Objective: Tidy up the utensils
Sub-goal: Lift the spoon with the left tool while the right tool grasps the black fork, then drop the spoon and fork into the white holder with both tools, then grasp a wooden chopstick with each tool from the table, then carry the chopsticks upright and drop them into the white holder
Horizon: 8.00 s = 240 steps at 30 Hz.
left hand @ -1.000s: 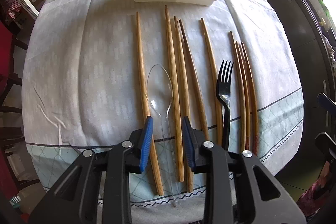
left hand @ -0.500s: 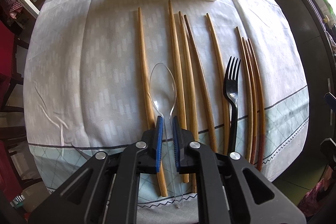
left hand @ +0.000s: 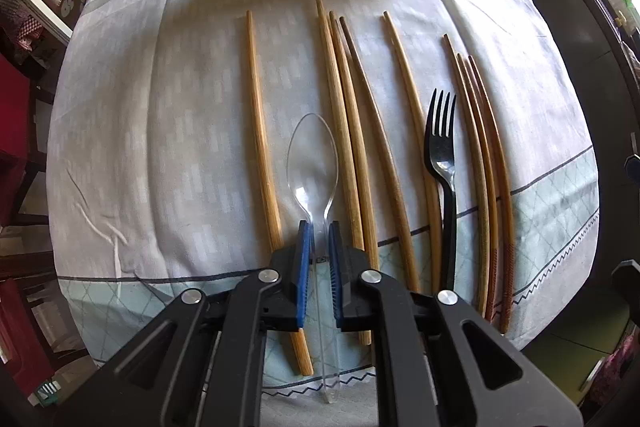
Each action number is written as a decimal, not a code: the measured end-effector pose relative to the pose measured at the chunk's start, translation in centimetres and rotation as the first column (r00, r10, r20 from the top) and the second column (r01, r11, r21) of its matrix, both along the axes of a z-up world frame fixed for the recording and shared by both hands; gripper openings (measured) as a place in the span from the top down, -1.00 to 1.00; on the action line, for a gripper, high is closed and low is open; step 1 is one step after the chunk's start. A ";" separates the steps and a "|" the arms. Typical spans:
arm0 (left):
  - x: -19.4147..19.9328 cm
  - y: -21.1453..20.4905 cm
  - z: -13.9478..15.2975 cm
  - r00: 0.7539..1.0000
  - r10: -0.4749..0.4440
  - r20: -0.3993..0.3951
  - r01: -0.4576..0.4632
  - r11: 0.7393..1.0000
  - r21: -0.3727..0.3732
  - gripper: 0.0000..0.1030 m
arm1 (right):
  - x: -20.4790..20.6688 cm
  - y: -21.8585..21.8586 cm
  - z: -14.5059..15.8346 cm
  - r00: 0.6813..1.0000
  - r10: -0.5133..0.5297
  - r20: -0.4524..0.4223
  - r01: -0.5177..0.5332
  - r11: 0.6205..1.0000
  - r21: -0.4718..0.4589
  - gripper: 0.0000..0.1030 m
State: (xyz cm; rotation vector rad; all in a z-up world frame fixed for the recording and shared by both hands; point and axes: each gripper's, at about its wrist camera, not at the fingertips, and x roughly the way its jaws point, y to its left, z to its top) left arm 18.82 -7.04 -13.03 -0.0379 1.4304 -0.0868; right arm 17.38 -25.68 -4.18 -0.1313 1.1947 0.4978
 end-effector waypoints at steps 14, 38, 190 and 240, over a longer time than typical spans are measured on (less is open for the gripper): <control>-1.8 3.9 9.0 0.968 0.046 0.247 -0.015 0.992 -0.127 0.83 | 3.4 5.5 -4.4 0.954 -0.029 -0.298 0.042 0.998 0.038 0.13; -2.8 4.9 9.7 0.957 0.007 0.290 0.032 0.991 -0.130 0.84 | 6.0 8.8 -9.0 0.920 -0.099 -0.378 0.104 0.995 -0.008 0.81; -5.2 7.8 12.5 0.801 0.050 0.597 -0.028 0.999 -0.047 0.88 | 0.9 -1.1 0.4 0.987 -0.116 0.114 0.093 0.978 0.187 0.87; 9.5 4.9 22.3 0.678 0.067 0.732 -0.036 0.998 -0.058 0.87 | 15.2 3.0 13.4 0.909 -0.209 0.360 0.092 0.945 0.314 0.86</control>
